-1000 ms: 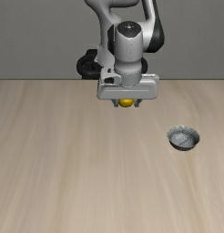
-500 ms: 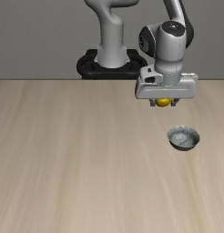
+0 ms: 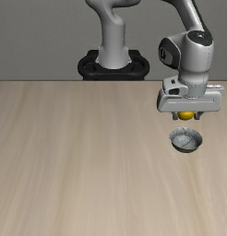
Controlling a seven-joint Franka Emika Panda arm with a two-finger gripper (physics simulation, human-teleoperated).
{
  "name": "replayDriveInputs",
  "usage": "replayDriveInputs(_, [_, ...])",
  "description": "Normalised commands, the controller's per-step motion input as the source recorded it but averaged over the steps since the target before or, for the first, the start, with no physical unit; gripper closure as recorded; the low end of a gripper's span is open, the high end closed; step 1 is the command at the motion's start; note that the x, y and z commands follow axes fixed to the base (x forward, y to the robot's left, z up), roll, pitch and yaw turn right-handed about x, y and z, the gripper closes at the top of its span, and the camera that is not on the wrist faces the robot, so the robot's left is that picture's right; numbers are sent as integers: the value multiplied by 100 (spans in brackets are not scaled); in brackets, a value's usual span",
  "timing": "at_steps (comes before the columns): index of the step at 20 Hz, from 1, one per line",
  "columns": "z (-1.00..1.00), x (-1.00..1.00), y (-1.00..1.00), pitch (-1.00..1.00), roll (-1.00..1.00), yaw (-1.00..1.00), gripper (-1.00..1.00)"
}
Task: Pick the lemon and place it on the bowl
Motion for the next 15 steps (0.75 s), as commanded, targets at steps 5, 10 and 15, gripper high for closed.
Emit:
replayDriveInputs(5, [0, 40, 0, 0, 0, 0, -100])
replayDriveInputs(10, [0, 0, 0, 0, 0, 0, -100])
replayDriveInputs(15, [0, 0, 0, 0, 0, 0, -100])
